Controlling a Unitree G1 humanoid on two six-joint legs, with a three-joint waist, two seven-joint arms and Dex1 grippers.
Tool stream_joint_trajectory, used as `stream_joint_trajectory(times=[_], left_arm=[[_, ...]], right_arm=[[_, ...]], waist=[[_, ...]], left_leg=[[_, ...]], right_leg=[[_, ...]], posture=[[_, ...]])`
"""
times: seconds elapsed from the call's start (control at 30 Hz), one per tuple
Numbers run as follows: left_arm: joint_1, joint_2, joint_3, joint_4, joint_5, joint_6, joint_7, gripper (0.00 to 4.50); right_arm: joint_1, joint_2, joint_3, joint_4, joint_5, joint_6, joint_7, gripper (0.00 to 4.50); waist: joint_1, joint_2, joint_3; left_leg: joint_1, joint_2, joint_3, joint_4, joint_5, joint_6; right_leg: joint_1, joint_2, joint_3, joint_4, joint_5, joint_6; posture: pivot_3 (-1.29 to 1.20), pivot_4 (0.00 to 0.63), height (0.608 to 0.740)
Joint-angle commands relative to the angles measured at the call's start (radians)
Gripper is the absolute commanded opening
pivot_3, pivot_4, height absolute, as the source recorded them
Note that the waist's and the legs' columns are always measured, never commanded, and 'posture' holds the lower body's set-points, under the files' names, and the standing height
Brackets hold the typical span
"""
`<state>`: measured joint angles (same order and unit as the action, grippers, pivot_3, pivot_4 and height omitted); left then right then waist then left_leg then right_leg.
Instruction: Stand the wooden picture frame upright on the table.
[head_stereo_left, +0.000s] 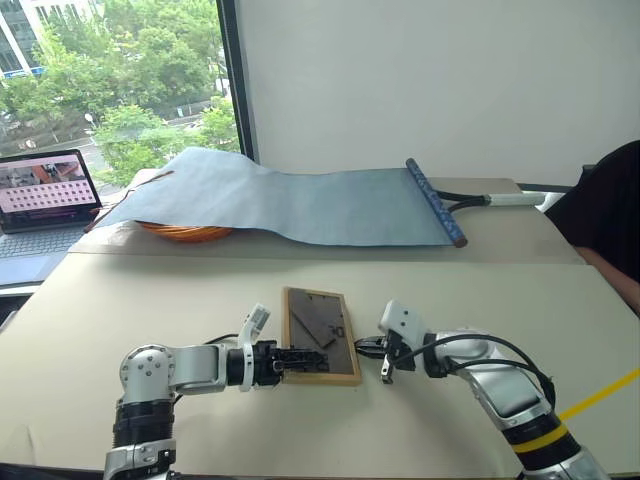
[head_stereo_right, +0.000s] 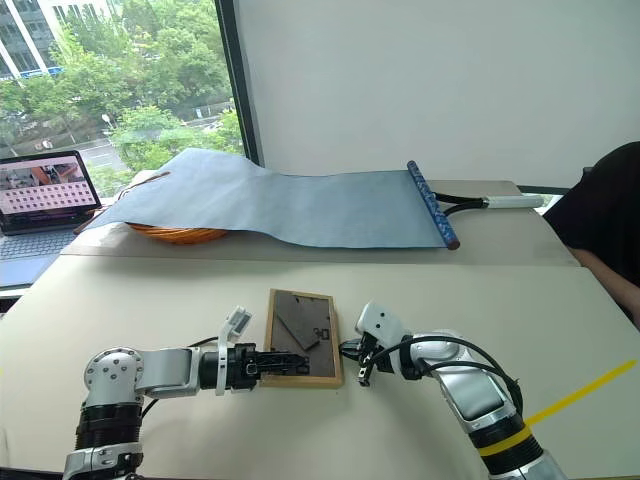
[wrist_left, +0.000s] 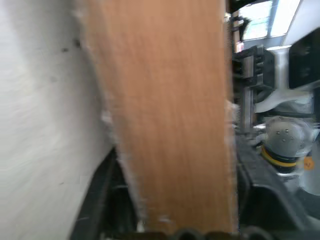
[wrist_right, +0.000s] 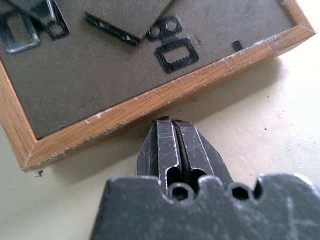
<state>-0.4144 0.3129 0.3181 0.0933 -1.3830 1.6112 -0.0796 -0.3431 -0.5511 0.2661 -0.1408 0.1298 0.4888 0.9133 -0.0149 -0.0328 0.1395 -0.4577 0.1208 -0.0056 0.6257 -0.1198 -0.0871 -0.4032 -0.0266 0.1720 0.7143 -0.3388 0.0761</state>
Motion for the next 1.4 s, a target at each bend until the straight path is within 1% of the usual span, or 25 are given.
stream_joint_trajectory(times=[0.03,0.07,0.13,0.2,0.23,0.3,0.33,0.4,0.43,0.47,0.5,0.53,0.57,0.6,0.63,0.67,0.77,0.83,0.9,1.03,1.1,1.13,1.2,1.3,1.4], left_arm=[[-0.038,0.052,0.022,0.019,-0.015,0.002,-0.027,1.06],[-0.056,0.066,0.029,0.032,-0.018,0.001,-0.043,1.06],[-0.089,0.088,0.027,0.054,-0.012,0.0,-0.072,1.06],[-0.107,0.112,-0.002,0.055,-0.001,0.002,-0.116,1.06],[-0.119,0.127,-0.025,0.052,-0.005,0.003,-0.144,1.06],[-0.137,0.145,-0.056,0.052,-0.004,0.003,-0.185,1.06],[-0.152,0.154,-0.08,0.047,-0.003,0.003,-0.216,1.06],[-0.178,0.166,-0.12,0.037,0.011,0.003,-0.267,1.06],[-0.19,0.17,-0.135,0.032,0.021,0.003,-0.289,1.06],[-0.203,0.173,-0.146,0.031,0.024,0.003,-0.307,1.06],[-0.215,0.175,-0.156,0.03,0.029,0.003,-0.323,1.06],[-0.224,0.178,-0.163,0.031,0.035,0.003,-0.337,1.06],[-0.231,0.18,-0.169,0.03,0.041,0.003,-0.351,1.06],[-0.236,0.182,-0.175,0.028,0.045,0.003,-0.364,1.06],[-0.238,0.184,-0.18,0.027,0.05,0.003,-0.375,1.06],[-0.24,0.187,-0.188,0.026,0.054,0.003,-0.384,1.06],[-0.241,0.189,-0.204,0.023,0.069,0.003,-0.407,1.06],[-0.247,0.186,-0.208,0.059,0.069,0.003,-0.416,1.06],[-0.252,0.186,-0.208,0.088,0.07,0.003,-0.424,1.06],[-0.277,0.21,-0.213,0.151,0.061,0.003,-0.463,1.06],[-0.285,0.224,-0.22,0.164,0.049,0.003,-0.486,1.06],[-0.289,0.231,-0.222,0.17,0.042,0.003,-0.499,1.06],[-0.297,0.246,-0.229,0.182,0.018,0.003,-0.524,1.06],[-0.29,0.291,-0.26,0.172,-0.034,0.003,-0.576,1.06],[-0.278,0.344,-0.3,0.16,-0.072,0.003,-0.629,1.06]], right_arm=[[-0.02,-0.055,-0.094,-0.05,0.057,0.04,0.022,0.0],[-0.03,-0.084,-0.14,-0.064,0.085,0.051,0.035,0.0],[-0.078,-0.125,-0.253,-0.088,0.187,0.131,0.053,0.0],[-0.127,-0.128,-0.322,-0.102,0.293,0.219,0.06,0.0],[-0.168,-0.103,-0.348,-0.106,0.369,0.283,0.057,0.29],[-0.218,-0.071,-0.376,-0.108,0.465,0.372,0.051,0.88],[-0.241,-0.047,-0.356,-0.106,0.484,0.399,0.047,1.18],[-0.267,-0.013,-0.303,-0.092,0.485,0.416,0.035,1.82],[-0.276,0.002,-0.277,-0.079,0.477,0.415,0.031,2.26],[-0.281,0.009,-0.246,-0.062,0.461,0.406,0.033,2.48],[-0.285,0.013,-0.212,-0.039,0.436,0.386,0.038,2.89],[-0.288,0.017,-0.193,-0.02,0.422,0.371,0.041,3.2],[-0.292,0.022,-0.18,0.003,0.414,0.359,0.045,3.57],[-0.296,0.025,-0.168,0.021,0.405,0.343,0.049,3.82],[-0.299,0.029,-0.161,0.034,0.401,0.332,0.051,4.23],[-0.302,0.04,-0.164,0.044,0.41,0.332,0.051,4.42],[-0.302,0.05,-0.154,0.037,0.432,0.328,0.074,4.42],[-0.282,0.068,-0.182,-0.042,0.509,0.326,0.119,4.42],[-0.27,0.072,-0.2,-0.086,0.546,0.317,0.142,4.42],[-0.235,0.04,-0.248,-0.19,0.626,0.333,0.167,4.42],[-0.217,0.017,-0.26,-0.228,0.637,0.325,0.172,4.42],[-0.211,-0.001,-0.259,-0.238,0.625,0.314,0.168,4.42],[-0.199,-0.039,-0.253,-0.23,0.546,0.25,0.144,4.42],[-0.17,-0.134,-0.234,-0.155,0.348,0.041,0.14,4.42],[-0.162,-0.181,-0.302,-0.063,0.281,-0.095,0.122,4.42]], waist=[[0.0,0.0,0.001],[0.0,-0.001,0.001],[0.002,-0.001,0.006],[0.0,-0.002,0.008],[-0.002,-0.003,0.008],[-0.008,-0.005,0.01],[-0.007,-0.005,0.01],[-0.007,-0.006,0.01],[-0.006,-0.006,0.011],[-0.005,-0.006,0.012],[-0.005,-0.006,0.012],[-0.004,-0.006,0.013],[-0.001,-0.006,0.013],[0.0,-0.005,0.013],[0.0,-0.005,0.013],[0.001,-0.005,0.013],[0.001,-0.005,0.013],[0.001,-0.005,0.014],[0.002,-0.004,0.014],[0.003,-0.002,0.016],[0.005,-0.002,0.016],[0.004,-0.002,0.017],[0.003,-0.001,0.017],[0.001,-0.001,0.017],[0.001,0.0,0.018]], left_leg=[[0.0,0.0,0.0,0.0,0.0,0.0],[-0.001,0.0,0.0,0.0,0.0,0.0],[-0.003,0.0,0.0,0.001,0.0,0.0],[-0.003,0.0,0.0,0.001,0.0,0.0],[-0.003,0.0,0.0,0.001,0.0,0.0],[-0.003,0.0,-0.001,-0.001,0.0,0.0],[-0.003,0.0,-0.002,-0.002,0.0,0.0],[-0.003,0.0,-0.004,-0.002,-0.001,-0.002],[-0.004,0.0,-0.004,-0.003,-0.002,-0.002],[-0.004,0.0,-0.004,-0.003,-0.002,-0.002],[-0.005,0.0,-0.004,-0.003,-0.002,-0.002],[-0.006,0.0,-0.004,-0.003,-0.002,-0.002],[-0.008,0.0,-0.004,-0.002,-0.002,-0.002],[-0.01,0.0,-0.005,-0.001,-0.002,-0.002],[-0.011,0.0,-0.006,-0.001,-0.002,-0.002],[-0.013,0.0,-0.006,-0.001,-0.002,-0.002],[-0.016,0.0,-0.008,-0.001,-0.002,-0.002],[-0.018,0.0,-0.01,-0.001,-0.002,-0.002],[-0.019,0.0,-0.012,-0.001,-0.002,-0.002],[-0.02,0.0,-0.017,-0.001,-0.001,-0.003],[-0.02,-0.001,-0.019,-0.001,-0.001,-0.004],[-0.02,-0.001,-0.019,-0.001,-0.001,-0.004],[-0.019,-0.001,-0.02,-0.001,-0.001,-0.004],[-0.019,-0.001,-0.02,-0.001,0.0,-0.004],[-0.019,-0.001,-0.02,-0.001,0.0,-0.004]], right_leg=[[0.0,0.0,0.0,0.0,0.0,0.0],[-0.001,0.0,0.0,0.0,0.0,0.0],[-0.002,0.0,0.0,0.0,0.0,0.0],[-0.003,0.0,0.0,0.0,0.0,0.0],[-0.003,0.0,0.0,0.0,0.0,0.0],[-0.003,0.001,0.0,0.0,0.0,-0.001],[-0.003,0.001,-0.001,0.0,-0.001,-0.001],[-0.002,0.001,-0.003,0.0,-0.001,-0.004],[-0.002,0.0,-0.003,0.0,0.0,-0.006],[-0.003,0.0,-0.003,0.0,0.001,-0.008],[-0.003,0.0,-0.003,-0.001,0.001,-0.008],[-0.004,0.0,-0.004,-0.001,0.001,-0.008],[-0.005,0.0,-0.004,-0.001,0.001,-0.008],[-0.005,0.0,-0.005,-0.001,0.001,-0.008],[-0.007,0.0,-0.006,-0.001,0.001,-0.008],[-0.008,0.0,-0.006,-0.001,0.001,-0.008],[-0.01,0.0,-0.008,-0.001,0.002,-0.009],[-0.011,0.0,-0.01,-0.001,0.002,-0.009],[-0.011,0.0,-0.012,-0.001,0.002,-0.009],[-0.01,0.001,-0.018,-0.001,0.001,-0.01],[-0.008,0.0,-0.02,-0.001,0.001,-0.011],[-0.008,0.0,-0.021,-0.001,0.001,-0.011],[-0.007,0.001,-0.021,-0.001,0.001,-0.011],[-0.007,0.001,-0.021,-0.001,0.001,-0.011],[-0.008,0.0,-0.021,-0.002,0.0,-0.01]], posture=[[0.0,0.15,0.673],[0.0,0.15,0.673],[0.0,0.15,0.673],[0.0,0.15,0.673],[0.0,0.15,0.673],[0.0,0.15,0.673],[0.0,0.15,0.673],[0.0,0.15,0.673],[0.0,0.15,0.673],[0.0,0.15,0.673],[0.0,0.15,0.673],[0.0,0.15,0.673],[0.0,0.15,0.673],[0.0,0.15,0.673],[0.0,0.15,0.673],[0.0,0.15,0.673],[0.0,0.15,0.673],[0.0,0.15,0.673],[0.0,0.15,0.673],[0.0,0.15,0.673],[0.0,0.15,0.673],[0.0,0.15,0.673],[0.0,0.15,0.673],[0.0,0.15,0.673],[0.0,0.15,0.673]])
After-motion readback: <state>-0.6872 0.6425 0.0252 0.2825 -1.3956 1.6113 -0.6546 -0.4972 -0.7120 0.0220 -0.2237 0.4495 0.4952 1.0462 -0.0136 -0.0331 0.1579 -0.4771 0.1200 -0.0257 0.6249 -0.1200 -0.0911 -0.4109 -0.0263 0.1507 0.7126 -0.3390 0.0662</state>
